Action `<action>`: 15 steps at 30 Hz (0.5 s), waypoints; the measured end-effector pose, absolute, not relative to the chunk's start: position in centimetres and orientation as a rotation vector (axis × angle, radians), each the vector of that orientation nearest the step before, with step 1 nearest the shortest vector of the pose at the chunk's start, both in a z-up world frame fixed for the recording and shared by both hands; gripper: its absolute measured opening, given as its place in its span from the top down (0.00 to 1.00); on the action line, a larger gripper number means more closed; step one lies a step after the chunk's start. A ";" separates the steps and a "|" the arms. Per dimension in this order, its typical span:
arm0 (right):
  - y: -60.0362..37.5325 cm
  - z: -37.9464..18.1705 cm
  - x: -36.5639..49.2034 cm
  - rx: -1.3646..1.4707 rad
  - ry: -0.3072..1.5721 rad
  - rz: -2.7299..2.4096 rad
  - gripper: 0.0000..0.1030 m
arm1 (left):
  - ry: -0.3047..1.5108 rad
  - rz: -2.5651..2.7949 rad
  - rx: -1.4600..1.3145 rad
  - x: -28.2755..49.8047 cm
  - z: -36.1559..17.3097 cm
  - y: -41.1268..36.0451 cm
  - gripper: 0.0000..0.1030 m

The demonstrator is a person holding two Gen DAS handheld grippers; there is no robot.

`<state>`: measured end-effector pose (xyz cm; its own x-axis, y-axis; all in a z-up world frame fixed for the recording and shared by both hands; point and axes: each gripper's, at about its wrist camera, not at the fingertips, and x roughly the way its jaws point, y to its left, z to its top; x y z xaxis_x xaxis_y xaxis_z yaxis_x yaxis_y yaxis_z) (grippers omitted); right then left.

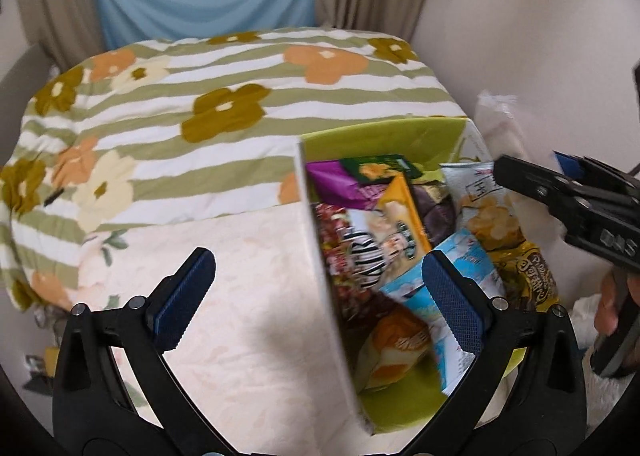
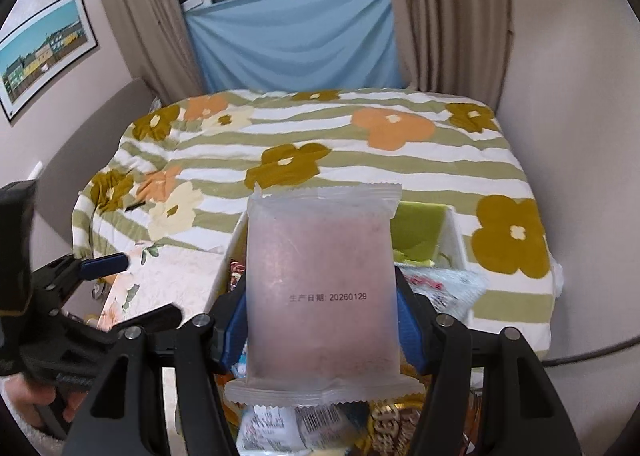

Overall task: Organize snacks
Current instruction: 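Carry both packets over the box and open both tools to drop them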

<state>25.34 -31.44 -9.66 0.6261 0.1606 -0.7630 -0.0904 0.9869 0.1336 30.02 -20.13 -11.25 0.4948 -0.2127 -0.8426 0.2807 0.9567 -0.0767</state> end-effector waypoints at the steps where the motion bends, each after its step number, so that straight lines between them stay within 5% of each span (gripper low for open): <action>1: -31.2 -10.0 25.8 0.081 0.894 0.148 0.43 | 1.009 -0.280 0.075 29.8 -11.2 -19.7 0.01; 5: -31.2 -11.7 26.9 0.112 0.945 0.172 0.39 | 1.017 -0.235 0.067 28.8 -11.5 -18.4 0.01; 9: -31.4 -12.0 25.9 0.133 0.940 0.175 0.11 | 1.026 -0.210 0.057 27.3 -11.8 -17.1 0.01; 15: -31.3 -12.2 23.1 0.152 0.941 0.132 0.11 | 1.006 -0.220 0.052 25.3 -11.5 -15.9 0.01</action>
<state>23.10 -31.34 -12.24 0.5820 0.1790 -0.7933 -0.0469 0.9812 0.1870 25.30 -15.87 -11.50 0.5152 -0.1588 -0.8422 0.2070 0.9767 -0.0575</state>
